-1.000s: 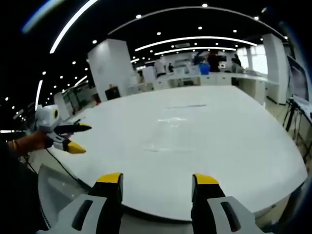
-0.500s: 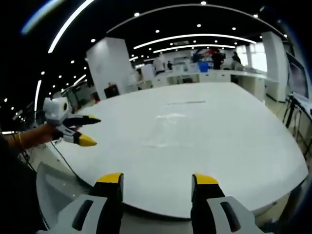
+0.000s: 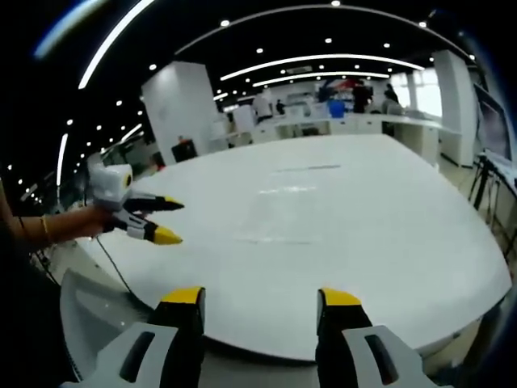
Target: Open the resealable bag by pulling the two sides of the seal apart until the entire bag opening is separated and visibly accessible.
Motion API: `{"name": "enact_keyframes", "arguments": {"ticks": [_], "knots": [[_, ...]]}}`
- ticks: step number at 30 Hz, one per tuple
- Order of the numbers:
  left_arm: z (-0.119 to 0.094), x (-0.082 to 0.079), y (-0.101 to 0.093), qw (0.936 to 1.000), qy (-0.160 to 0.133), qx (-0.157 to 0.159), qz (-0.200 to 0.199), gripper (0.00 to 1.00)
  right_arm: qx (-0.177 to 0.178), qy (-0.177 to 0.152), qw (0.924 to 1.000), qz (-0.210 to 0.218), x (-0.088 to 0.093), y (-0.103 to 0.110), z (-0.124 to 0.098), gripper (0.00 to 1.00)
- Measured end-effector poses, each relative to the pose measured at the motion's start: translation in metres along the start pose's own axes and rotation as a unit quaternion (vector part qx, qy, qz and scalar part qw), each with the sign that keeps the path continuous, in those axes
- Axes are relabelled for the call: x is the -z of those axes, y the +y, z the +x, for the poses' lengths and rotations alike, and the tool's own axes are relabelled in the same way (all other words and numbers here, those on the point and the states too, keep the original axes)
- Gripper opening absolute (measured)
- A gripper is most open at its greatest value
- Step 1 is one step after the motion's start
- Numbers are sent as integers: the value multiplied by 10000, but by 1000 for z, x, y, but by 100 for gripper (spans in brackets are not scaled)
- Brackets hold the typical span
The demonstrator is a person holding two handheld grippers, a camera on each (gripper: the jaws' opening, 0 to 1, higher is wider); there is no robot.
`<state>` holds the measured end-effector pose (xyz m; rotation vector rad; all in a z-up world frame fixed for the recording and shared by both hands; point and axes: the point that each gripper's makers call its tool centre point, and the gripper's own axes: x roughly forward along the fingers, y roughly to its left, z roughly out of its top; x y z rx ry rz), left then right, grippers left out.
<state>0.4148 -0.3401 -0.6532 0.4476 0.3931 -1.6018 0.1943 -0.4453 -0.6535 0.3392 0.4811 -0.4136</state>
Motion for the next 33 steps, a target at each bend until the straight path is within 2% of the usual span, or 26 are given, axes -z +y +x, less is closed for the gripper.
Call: {"name": "enact_keyframes", "arguments": {"ticks": [3, 7, 11, 13, 14, 15, 16, 19, 20, 21, 22, 28, 33], "knots": [[5, -4, 1, 9998, 24, 37, 169, 62, 9, 17, 10000, 29, 2, -1, 0, 54], [24, -15, 7, 9989, 18, 143, 452, 61, 30, 137, 9999, 35, 12, -3, 2, 54], [59, -8, 12, 9972, 165, 302, 671, 59, 24, 113, 9999, 87, 12, -4, 4, 54], [79, 3, 18, 9966, 368, 338, 657, 58, 16, 142, 9998, 105, 13, -4, 4, 54], [81, 3, 18, 9964, 392, 340, 663, 58, 20, 141, 9998, 114, 13, -4, 4, 54], [93, 1, 18, 9960, 404, 399, 694, 58, 25, 158, 9998, 121, 13, -4, 5, 54], [109, 3, 14, 9931, 512, 562, 897, 57, 24, 174, 9998, 126, 13, -4, 5, 54], [133, 4, 13, 9883, 658, 705, 1184, 54, 70, 185, 9996, 206, 14, -7, 5, 53], [140, 4, 13, 9871, 686, 745, 1244, 54, 71, 215, 9995, 204, 14, -7, 6, 53], [147, 3, 12, 9880, 697, 825, 1107, 53, 77, 233, 9994, 225, 15, -7, 6, 53], [155, 4, 14, 9856, 777, 829, 1256, 52, 83, 260, 9994, 233, 15, -8, 7, 53], [167, 8, 11, 9809, 880, 986, 1426, 48, 89, 289, 9992, 263, 16, -9, 8, 53], [174, 10, 13, 9778, 970, 1000, 1568, 45, 115, 260, 9991, 305, 15, -10, 7, 52]]}}
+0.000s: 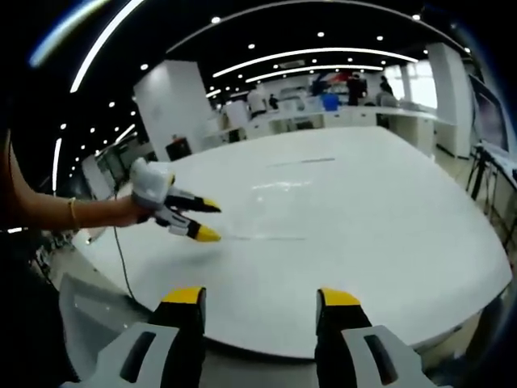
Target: Open the resealable bag by pulling the two sides of the seal apart until the entire bag opening is separated and visibly accessible.
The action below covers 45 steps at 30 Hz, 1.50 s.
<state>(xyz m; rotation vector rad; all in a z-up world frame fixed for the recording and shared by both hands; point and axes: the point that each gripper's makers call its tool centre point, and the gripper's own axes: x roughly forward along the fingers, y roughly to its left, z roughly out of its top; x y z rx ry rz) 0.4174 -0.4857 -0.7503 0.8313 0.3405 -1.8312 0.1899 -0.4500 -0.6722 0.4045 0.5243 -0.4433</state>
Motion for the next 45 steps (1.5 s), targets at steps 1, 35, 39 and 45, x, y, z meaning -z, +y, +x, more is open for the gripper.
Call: {"name": "enact_keyframes", "arguments": {"ticks": [1, 35, 39, 45], "knots": [[1, 0, -1, 10000, 11, 17, 22, 44, 3, 0, 10000, 8, 0, 0, 0, 52], [26, 6, -9, 9974, -125, 456, -539, 15, 71, -34, 10000, 31, -1, -3, 0, 49], [26, 5, -11, 9972, -154, 554, -477, 11, 73, -33, 10000, 30, -1, -3, 1, 49], [26, 5, -16, 9963, -148, 740, -405, 4, 80, -32, 10000, 35, 0, -4, 1, 48]]}}
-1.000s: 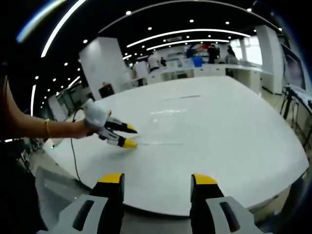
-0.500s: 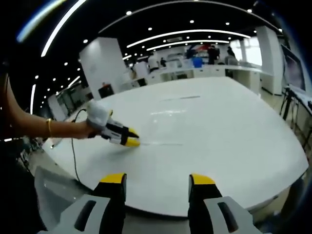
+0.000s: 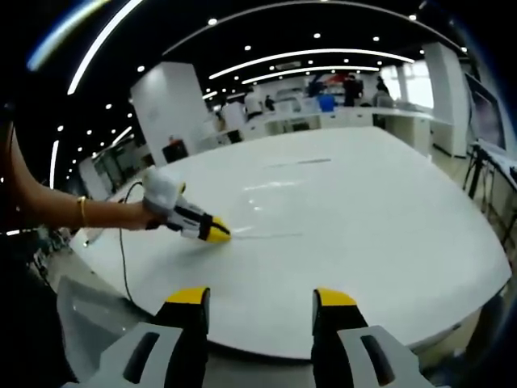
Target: Open the resealable bag by pulling the two sides of the seal apart until the entire bag opening is separated and visibly accessible.
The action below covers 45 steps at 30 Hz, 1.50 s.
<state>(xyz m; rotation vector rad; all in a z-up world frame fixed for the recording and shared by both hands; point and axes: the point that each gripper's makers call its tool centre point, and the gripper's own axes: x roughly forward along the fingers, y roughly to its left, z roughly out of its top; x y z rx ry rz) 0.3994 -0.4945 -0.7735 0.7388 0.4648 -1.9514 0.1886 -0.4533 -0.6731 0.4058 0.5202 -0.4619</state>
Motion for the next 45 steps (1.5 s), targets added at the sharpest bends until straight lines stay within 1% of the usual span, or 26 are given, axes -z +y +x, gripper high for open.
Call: {"name": "enact_keyframes", "arguments": {"ticks": [9, 14, 18, 23, 27, 31, 32, 36, 39, 42, 45], "knots": [[1, 0, 1, 9997, -56, 161, -201, 2, 3, -1, 10000, 11, 0, -1, 0, 48], [0, -1, 1, 9996, -56, 242, -167, 0, 6, -6, 10000, 18, 0, -1, 0, 48], [-2, -2, -1, 9997, -22, 236, -100, 0, 11, -5, 10000, 21, 0, -1, 0, 48], [-6, -3, -9, 9993, -10, 368, -14, 0, 9, -4, 10000, 11, 0, -1, 0, 48], [-9, -3, -14, 9992, 13, 402, 46, 0, 17, -7, 10000, -4, -1, -1, 0, 48], [-14, -5, -19, 9990, 30, 429, 135, 0, 12, -6, 10000, -21, -1, -1, 0, 48], [-17, -5, -22, 9986, 61, 488, 213, 0, 11, -6, 10000, -30, -1, 0, 0, 48], [-24, -6, -29, 9980, 77, 550, 288, 0, 15, -12, 10000, -75, -2, 1, 0, 48], [-29, -6, -36, 9975, 116, 601, 344, 0, -5, -1, 9998, -176, -4, 3, 1, 48], [-35, -9, -40, 9978, 70, 546, 375, 0, -52, -11, 9997, -239, -6, 6, 3, 48], [-41, -10, -45, 9975, 70, 538, 457, 0, -140, 12, 9989, -448, -8, 15, 9, 48]]}}
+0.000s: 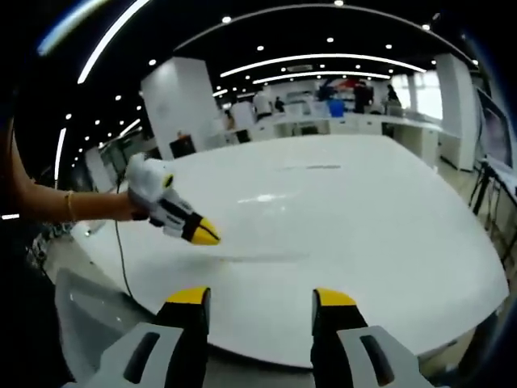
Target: Open the resealable bag by pulling the two sides of the seal apart until the entire bag opening is separated and visibly accessible.
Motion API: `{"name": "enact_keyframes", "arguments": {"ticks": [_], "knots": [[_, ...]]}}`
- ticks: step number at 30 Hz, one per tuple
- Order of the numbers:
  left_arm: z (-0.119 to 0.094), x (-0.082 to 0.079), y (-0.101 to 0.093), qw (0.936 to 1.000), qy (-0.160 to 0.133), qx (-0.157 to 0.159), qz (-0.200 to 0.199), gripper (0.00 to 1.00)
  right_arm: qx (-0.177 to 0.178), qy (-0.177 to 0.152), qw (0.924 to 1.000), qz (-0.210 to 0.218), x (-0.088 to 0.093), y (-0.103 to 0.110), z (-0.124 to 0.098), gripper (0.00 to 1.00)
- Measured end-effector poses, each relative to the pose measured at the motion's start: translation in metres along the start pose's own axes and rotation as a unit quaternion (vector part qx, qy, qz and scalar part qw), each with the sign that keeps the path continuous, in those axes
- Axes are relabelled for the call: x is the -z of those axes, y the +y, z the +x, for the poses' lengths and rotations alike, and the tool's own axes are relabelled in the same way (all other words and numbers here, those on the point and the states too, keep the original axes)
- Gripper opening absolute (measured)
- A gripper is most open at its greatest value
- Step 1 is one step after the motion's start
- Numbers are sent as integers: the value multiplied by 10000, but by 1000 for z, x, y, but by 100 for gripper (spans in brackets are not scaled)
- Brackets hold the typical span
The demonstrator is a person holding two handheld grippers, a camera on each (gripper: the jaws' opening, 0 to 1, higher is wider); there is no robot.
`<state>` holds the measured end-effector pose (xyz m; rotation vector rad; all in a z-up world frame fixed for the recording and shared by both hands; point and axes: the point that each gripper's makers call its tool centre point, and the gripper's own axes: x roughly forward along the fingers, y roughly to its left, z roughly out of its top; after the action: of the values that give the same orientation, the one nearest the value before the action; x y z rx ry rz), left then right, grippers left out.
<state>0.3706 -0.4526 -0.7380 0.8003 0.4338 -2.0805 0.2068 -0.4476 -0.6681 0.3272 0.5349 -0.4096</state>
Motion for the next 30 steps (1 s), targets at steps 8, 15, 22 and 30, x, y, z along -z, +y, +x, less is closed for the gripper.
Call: {"name": "enact_keyframes", "arguments": {"ticks": [8, 15, 22, 30], "knots": [[-15, 9, -24, 9997, 143, 130, 142, 0, -276, 28, 9993, -254, -3, 22, 15, 47], [-27, 16, -41, 9998, 136, 92, 109, 0, -525, 87, 9973, -499, -4, 36, 22, 47], [-41, 17, -55, 9998, 108, -18, 151, 0, -678, 298, 9903, -1177, -2, 48, 28, 47], [-56, 11, -67, 9999, 51, -32, 131, 0, -977, 415, 9770, -1848, 0, 69, 43, 43]]}}
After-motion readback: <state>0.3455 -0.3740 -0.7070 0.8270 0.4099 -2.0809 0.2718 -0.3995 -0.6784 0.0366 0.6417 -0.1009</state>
